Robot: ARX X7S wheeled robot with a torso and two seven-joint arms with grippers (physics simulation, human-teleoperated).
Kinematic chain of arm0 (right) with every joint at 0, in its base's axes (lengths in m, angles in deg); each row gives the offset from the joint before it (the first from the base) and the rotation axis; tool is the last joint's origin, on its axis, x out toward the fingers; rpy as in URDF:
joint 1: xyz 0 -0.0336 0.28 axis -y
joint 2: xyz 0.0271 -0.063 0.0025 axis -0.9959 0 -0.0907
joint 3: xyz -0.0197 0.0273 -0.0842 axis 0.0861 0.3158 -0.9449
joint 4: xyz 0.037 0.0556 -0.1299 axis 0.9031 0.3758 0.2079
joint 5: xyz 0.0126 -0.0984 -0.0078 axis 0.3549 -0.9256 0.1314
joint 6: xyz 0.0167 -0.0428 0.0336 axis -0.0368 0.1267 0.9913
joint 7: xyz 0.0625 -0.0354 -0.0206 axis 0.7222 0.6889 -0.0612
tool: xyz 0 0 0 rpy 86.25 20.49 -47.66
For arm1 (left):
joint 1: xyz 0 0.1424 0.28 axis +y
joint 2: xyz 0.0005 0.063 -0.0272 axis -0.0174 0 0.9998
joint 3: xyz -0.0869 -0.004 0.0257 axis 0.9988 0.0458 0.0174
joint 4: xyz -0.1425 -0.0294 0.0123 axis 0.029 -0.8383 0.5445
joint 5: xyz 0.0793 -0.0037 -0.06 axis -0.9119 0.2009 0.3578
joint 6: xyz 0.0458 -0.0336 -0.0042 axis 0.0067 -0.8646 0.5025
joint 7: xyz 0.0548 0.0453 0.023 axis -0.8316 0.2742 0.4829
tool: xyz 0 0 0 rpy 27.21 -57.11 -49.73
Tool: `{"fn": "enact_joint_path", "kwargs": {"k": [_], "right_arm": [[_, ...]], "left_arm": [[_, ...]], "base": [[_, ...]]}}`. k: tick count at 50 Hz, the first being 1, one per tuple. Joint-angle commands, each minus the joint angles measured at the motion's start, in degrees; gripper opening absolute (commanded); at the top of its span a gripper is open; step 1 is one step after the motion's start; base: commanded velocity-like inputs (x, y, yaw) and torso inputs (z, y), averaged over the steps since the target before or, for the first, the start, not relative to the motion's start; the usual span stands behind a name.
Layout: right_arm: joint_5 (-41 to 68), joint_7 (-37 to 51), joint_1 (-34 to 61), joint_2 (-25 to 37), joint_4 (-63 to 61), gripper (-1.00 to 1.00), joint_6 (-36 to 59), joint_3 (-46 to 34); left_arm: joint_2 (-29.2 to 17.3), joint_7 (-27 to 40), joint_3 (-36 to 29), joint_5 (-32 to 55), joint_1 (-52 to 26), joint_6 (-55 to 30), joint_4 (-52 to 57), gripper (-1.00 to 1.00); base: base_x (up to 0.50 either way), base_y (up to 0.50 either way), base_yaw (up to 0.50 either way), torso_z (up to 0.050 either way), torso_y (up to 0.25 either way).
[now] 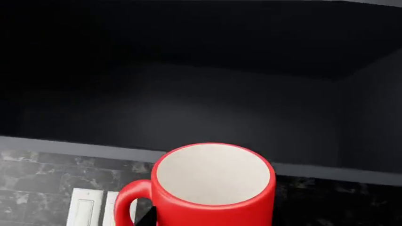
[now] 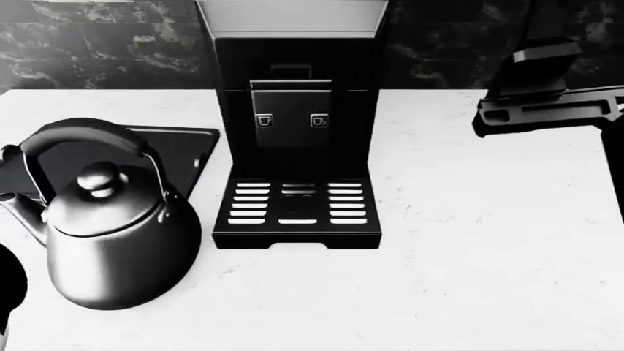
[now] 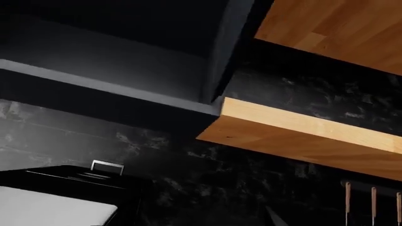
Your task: Pick the kettle from the counter and place it on the tray. Then pick the mug from the cabinet and place it on the tray. Then close the cabinet doors.
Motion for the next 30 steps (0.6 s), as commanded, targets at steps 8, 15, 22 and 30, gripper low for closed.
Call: {"fn": "enact_joint_path", "kwargs": {"k": [8,15,22,30], "right_arm": [[-1.4,0.2,-0.9,-0.3,-0.5,1.00,0.2,-0.5],[-1.5,0.2,-1.0,-0.3,-0.6,1.00,0.2,-0.5],[-2.0,0.1,-1.6,-0.3,-0.6,1.00,-0.1,-0.5],[-1.7,0.3,-1.2,-0.4,-0.7,1.00,0.1,-0.5]], "left_arm": [[-3.2,3.0,0.4,5.4,4.7,2.2,1.9,-1.00],[-3.7,3.1,-0.2,5.2,5.8,3.4,2.0,-1.00],[-3.7,3.1,-0.8,5.3,6.6,4.2,1.8,-1.00],[-3.8,3.3,-1.2,5.7,7.8,5.0,1.9,-1.00]], "base": [[0.00,0.50,0.00,0.000,0.000],[0.00,0.50,0.00,0.000,0.000],[0.00,0.50,0.00,0.000,0.001],[0.00,0.50,0.00,0.000,0.000]]}}
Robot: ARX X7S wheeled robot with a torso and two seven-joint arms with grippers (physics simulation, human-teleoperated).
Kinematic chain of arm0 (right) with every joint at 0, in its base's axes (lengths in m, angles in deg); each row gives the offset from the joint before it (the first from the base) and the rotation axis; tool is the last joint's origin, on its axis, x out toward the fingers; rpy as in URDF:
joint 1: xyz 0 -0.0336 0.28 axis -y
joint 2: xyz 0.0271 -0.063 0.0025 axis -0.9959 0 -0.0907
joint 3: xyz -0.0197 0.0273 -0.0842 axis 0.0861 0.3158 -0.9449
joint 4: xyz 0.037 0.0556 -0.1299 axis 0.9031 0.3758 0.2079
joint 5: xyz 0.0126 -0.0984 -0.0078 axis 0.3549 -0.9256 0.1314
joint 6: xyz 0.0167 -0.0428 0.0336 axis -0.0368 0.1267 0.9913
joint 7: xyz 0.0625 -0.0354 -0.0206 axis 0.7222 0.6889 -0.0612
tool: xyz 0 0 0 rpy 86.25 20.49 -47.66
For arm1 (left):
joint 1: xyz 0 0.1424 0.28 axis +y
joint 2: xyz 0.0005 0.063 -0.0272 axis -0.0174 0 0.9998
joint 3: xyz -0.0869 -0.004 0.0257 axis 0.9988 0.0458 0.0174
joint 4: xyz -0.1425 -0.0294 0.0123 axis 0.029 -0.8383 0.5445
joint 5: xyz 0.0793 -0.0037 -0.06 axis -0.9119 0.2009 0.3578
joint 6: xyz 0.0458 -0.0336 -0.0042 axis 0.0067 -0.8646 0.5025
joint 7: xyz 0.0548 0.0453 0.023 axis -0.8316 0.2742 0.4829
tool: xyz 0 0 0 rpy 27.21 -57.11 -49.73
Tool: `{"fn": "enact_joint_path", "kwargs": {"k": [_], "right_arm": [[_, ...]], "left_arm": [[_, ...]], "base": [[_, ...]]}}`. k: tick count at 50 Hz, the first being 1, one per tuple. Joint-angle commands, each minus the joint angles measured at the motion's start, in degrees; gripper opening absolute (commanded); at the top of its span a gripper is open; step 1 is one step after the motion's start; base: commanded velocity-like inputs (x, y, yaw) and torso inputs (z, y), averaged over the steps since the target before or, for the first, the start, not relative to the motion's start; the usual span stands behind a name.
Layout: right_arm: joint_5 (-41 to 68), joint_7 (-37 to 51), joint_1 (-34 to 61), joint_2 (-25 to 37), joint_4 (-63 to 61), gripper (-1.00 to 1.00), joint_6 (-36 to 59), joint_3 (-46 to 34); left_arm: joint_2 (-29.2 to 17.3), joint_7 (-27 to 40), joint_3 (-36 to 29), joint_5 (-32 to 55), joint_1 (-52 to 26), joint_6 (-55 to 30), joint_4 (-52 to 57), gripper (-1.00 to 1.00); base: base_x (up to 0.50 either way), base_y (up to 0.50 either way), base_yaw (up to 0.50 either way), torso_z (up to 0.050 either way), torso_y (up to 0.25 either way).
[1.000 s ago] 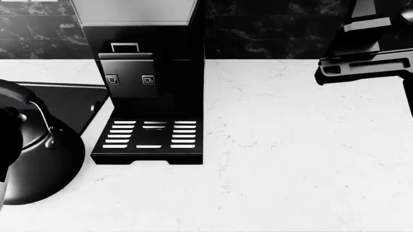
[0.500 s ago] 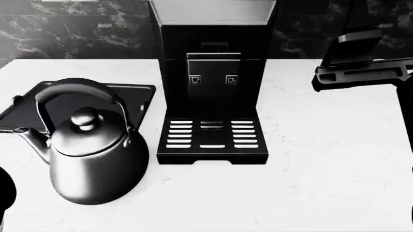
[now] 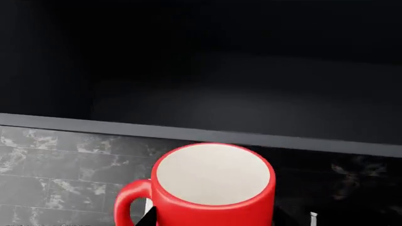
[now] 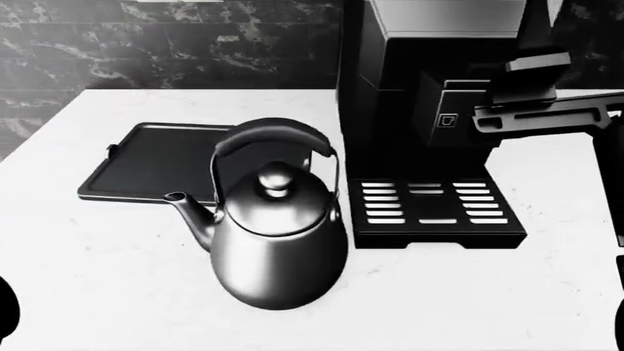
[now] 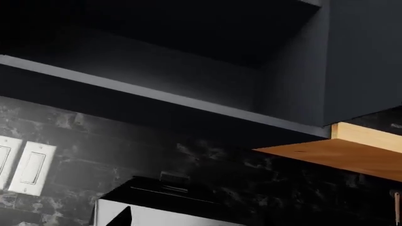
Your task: Pick the kettle from the counter and place it on the tray. Then pick the mug from the cabinet and place it on the tray. Then close the cabinet doors.
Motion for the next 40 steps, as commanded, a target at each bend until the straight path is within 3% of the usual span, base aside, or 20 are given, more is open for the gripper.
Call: {"fn": "enact_joint_path", "kwargs": {"k": [1,15,24,30,40], "right_arm": [[-0.1,0.0,0.1,-0.1,0.0,1.00,0.1,0.0],[5.5,2.5,5.9,-0.2,-1.3,1.00,1.6,0.8],[14.2,5.8,14.5,0.1,-2.1,1.00,2.6,2.2],[20.2,8.4,21.6,-0.3,-2.4,1.00,4.1,2.2],[27.5,12.6,29.8,-1.1,-3.7,1.00,5.1,1.7]], "left_arm": [[-0.2,0.4,-0.5,0.7,1.6,1.7,0.2,-1.00],[-0.4,-0.8,-2.4,-0.8,5.1,4.6,0.0,-1.00],[-0.6,-4.7,-6.8,-6.8,9.8,11.0,-2.2,-1.00],[0.5,-7.8,-12.6,-13.9,11.7,17.9,-8.4,-1.00],[6.6,-11.4,-23.4,-25.3,6.4,28.8,-27.5,-1.00]], "base": [[0.00,0.50,0.00,0.000,0.000],[0.00,0.50,0.00,0.000,0.001],[0.00,0.00,0.00,0.000,0.001],[0.00,0.00,0.00,0.000,0.000],[0.00,0.00,0.00,0.000,0.000]]}}
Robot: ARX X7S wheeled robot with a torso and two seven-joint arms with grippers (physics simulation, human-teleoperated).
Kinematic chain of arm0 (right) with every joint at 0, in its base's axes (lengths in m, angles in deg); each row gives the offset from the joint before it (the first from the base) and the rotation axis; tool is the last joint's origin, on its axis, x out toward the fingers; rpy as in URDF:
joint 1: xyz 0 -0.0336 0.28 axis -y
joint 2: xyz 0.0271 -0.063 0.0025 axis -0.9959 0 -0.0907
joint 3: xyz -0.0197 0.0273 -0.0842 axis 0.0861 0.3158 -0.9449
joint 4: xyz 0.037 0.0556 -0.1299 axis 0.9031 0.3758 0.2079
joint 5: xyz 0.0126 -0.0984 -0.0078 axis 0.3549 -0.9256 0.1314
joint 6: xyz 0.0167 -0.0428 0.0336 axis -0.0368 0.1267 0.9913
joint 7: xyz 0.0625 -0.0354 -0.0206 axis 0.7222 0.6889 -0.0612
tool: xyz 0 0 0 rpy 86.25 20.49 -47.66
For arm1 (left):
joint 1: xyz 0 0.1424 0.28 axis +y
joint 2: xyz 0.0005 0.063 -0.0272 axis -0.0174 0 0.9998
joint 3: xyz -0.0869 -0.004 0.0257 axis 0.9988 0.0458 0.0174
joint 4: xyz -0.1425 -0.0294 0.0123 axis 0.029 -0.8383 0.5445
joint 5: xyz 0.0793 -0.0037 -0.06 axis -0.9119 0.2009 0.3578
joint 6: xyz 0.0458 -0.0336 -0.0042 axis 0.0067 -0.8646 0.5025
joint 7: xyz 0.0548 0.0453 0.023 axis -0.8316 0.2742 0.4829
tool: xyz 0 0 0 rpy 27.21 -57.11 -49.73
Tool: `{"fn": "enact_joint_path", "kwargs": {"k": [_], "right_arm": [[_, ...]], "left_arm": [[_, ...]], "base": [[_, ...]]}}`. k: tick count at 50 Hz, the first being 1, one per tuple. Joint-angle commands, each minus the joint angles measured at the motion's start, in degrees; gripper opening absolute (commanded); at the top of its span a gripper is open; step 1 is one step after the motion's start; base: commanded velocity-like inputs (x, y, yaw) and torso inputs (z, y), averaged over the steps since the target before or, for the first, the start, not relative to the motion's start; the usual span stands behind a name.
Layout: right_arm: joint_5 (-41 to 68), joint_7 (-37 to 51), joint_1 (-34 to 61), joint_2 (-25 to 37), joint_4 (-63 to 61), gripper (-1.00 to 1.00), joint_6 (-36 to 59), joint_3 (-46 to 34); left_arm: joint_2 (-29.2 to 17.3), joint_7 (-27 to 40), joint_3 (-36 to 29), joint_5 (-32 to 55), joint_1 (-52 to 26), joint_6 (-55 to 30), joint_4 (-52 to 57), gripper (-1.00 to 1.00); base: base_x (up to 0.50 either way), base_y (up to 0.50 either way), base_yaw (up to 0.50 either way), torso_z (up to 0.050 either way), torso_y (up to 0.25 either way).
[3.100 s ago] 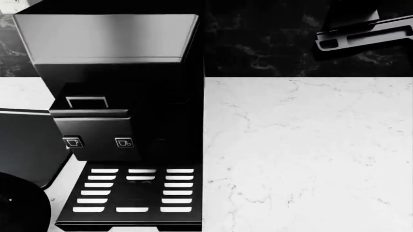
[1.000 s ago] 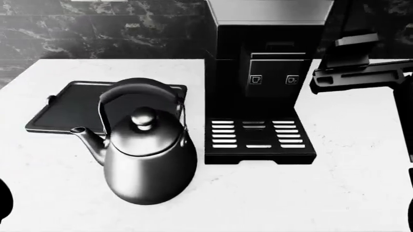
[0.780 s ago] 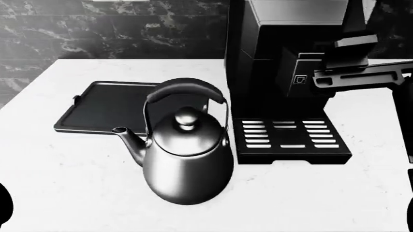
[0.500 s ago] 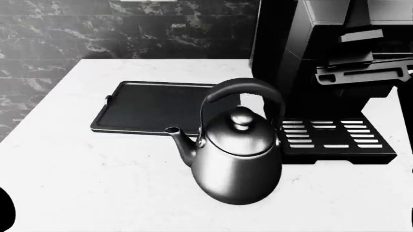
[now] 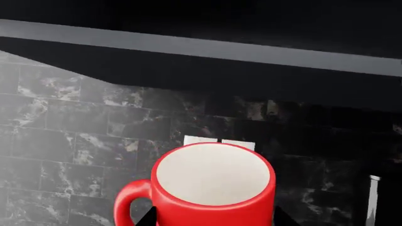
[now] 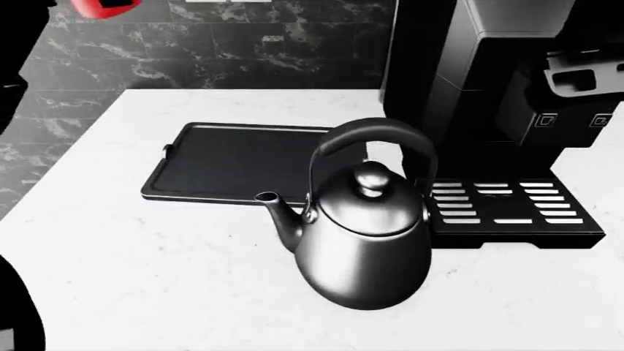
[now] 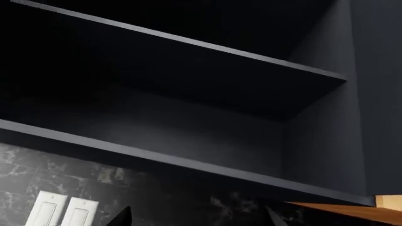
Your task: Pick the kettle from the counter and place it on the tray. Then pick the mug from the cabinet and place it on the tray. Then close the cabinet doors.
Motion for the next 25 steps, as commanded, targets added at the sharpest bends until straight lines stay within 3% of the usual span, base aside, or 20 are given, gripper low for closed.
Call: {"fn": "enact_joint_path", "kwargs": {"k": [1,9,25], "right_arm": [[8.1,4.1,9.0,-0.8,-1.2,1.00,1.3,-0.2],[9.4,5.0,9.4,-1.0,-2.2,1.00,1.0,-0.1],[5.5,3.1,4.8,-1.3,-2.0,1.00,0.8,0.6]], "left_arm": [[5.1,-4.0,-9.9,-11.1,-3.2,11.8,-17.3,-1.00],[9.5,-5.6,-15.3,-18.0,-6.6,20.1,-33.8,-1.00],[18.3,-9.8,-19.3,-25.3,-13.6,37.9,-67.2,-1.00]], "base": [[0.00,0.00,0.00,0.000,0.010],[0.00,0.00,0.00,0.000,0.000],[0.00,0.00,0.00,0.000,0.001]]}}
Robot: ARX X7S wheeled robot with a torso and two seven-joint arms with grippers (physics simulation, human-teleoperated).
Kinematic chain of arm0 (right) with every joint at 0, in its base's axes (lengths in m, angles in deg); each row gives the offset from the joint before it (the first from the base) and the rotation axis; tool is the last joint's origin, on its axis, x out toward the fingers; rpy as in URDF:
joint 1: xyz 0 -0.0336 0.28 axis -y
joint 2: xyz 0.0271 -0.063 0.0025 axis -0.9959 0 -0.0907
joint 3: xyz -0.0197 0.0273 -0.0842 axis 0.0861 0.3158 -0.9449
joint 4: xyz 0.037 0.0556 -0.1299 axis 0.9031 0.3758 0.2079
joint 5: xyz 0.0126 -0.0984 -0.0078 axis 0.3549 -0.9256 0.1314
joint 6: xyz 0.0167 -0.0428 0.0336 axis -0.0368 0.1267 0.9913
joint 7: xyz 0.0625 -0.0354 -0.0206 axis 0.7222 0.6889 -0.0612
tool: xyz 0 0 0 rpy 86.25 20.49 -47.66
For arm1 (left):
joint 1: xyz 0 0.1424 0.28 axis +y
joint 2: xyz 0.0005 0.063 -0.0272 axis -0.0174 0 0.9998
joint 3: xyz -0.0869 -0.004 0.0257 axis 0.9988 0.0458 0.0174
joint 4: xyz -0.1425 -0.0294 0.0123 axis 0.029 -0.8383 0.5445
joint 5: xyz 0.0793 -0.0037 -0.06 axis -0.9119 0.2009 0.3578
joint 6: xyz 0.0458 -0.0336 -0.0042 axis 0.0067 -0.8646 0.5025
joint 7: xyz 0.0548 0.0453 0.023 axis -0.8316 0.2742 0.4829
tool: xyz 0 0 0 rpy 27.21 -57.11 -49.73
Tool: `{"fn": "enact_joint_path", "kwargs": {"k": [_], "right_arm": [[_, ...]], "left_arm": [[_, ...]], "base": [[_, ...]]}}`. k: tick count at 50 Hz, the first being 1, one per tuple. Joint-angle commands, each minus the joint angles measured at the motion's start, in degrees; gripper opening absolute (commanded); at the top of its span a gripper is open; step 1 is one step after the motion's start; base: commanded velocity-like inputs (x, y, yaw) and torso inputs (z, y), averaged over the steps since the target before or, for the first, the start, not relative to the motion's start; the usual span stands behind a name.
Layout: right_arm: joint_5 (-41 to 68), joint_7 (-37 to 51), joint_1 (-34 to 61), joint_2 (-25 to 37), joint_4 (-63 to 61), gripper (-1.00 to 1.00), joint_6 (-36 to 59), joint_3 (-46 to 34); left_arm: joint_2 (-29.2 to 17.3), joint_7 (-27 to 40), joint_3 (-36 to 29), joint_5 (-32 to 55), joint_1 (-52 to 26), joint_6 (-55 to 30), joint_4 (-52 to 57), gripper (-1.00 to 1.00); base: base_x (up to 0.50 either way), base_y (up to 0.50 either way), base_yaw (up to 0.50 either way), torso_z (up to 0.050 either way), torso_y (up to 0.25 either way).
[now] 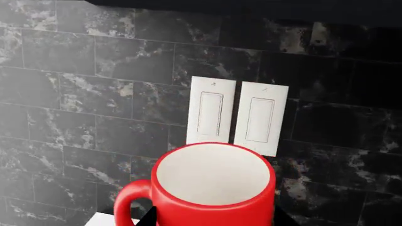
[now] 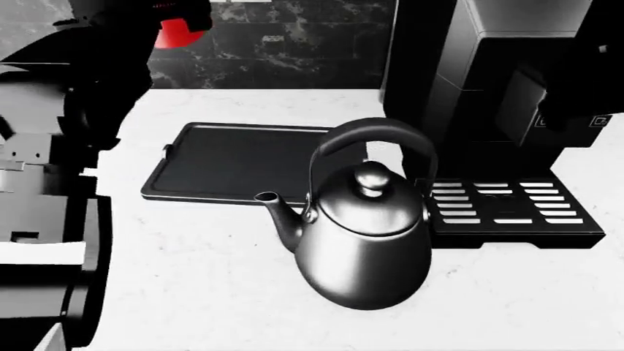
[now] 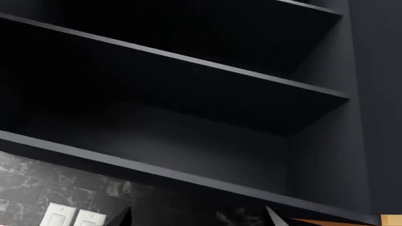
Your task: Pick the kettle from the counter and place it on the tray. Then pick the mug from the cabinet and place it on the tray. Then close the cabinet doors.
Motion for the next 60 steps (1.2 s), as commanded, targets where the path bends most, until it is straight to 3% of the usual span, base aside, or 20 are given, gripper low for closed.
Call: {"fn": "enact_joint_path", "kwargs": {"k": [1,33,60], "right_arm": [[-1.4,-0.8,-2.0,-0.2,-0.1,1.00,0.0,0.4],[-5.2,-2.8,-9.3,0.4,-1.6,1.00,-0.7,3.6],[-4.7,-2.7,-13.9,-2.2,-1.8,1.00,2.9,9.2]], "left_arm": [[5.7,-2.1,-3.5,-5.2,-4.3,12.0,-21.3,-1.00],[9.1,-3.3,-5.4,-6.6,-1.7,17.6,-38.0,-1.00],[9.3,-2.1,-3.7,-8.3,-1.7,13.0,-42.2,-1.00]], "base": [[0.00,0.00,0.00,0.000,0.000],[0.07,0.00,0.00,0.000,0.001],[0.00,0.00,0.00,0.000,0.000]]}}
